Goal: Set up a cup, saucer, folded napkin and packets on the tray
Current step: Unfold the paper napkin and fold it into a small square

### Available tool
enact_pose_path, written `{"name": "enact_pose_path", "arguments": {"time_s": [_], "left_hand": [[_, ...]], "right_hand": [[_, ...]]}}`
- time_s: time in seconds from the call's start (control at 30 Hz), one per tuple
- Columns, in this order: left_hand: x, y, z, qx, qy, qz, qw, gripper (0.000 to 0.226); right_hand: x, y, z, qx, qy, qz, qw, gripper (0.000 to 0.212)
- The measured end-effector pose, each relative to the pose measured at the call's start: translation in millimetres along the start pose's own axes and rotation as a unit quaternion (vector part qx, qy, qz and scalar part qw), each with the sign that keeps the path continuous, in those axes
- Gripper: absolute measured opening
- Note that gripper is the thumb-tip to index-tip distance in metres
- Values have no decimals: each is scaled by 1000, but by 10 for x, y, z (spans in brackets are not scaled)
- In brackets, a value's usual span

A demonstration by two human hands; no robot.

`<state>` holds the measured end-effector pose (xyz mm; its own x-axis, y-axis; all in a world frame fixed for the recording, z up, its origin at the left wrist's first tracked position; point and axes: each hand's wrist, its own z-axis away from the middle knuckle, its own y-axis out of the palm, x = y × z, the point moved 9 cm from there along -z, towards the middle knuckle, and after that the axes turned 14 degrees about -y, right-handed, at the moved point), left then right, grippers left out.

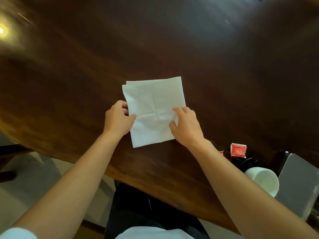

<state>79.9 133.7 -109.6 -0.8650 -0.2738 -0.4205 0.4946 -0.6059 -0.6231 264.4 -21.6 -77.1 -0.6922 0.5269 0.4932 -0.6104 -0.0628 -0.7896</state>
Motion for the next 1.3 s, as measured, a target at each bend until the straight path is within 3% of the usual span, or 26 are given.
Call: {"name": "enact_pose_path", "arguments": {"time_s": [0.2,0.37,0.53,0.67,0.83,1.03,1.17,1.3], "left_hand": [[-358,-62,132,-32,124,78,989,19],[-35,16,-43,-33,15,94,995,14],[-123,-32,-54,-65,35,114,991,28],[-261,-49,12,-64,101,122,985,27],[-67,16,-99,-50,5,134,990,24],[-203,46,-64,-39,10,186,982,24],[-247,-22,-77,-72,53,138,986,45],[-370,16,68,-176,212,-63,959,60]], "right_hand": [[132,-11,-198,-10,-13,-10,1000,49],[95,37,-157,-2,-4,-12,1000,48],[118,65,-167,-4,-11,1,1000,48],[255,80,-274,-11,-36,10,999,47],[301,78,-378,-39,-37,14,998,48],[373,147,-496,-35,-73,20,997,52],[557,196,-587,-40,-123,29,991,57],[675,329,-656,-41,-156,72,984,60]]}}
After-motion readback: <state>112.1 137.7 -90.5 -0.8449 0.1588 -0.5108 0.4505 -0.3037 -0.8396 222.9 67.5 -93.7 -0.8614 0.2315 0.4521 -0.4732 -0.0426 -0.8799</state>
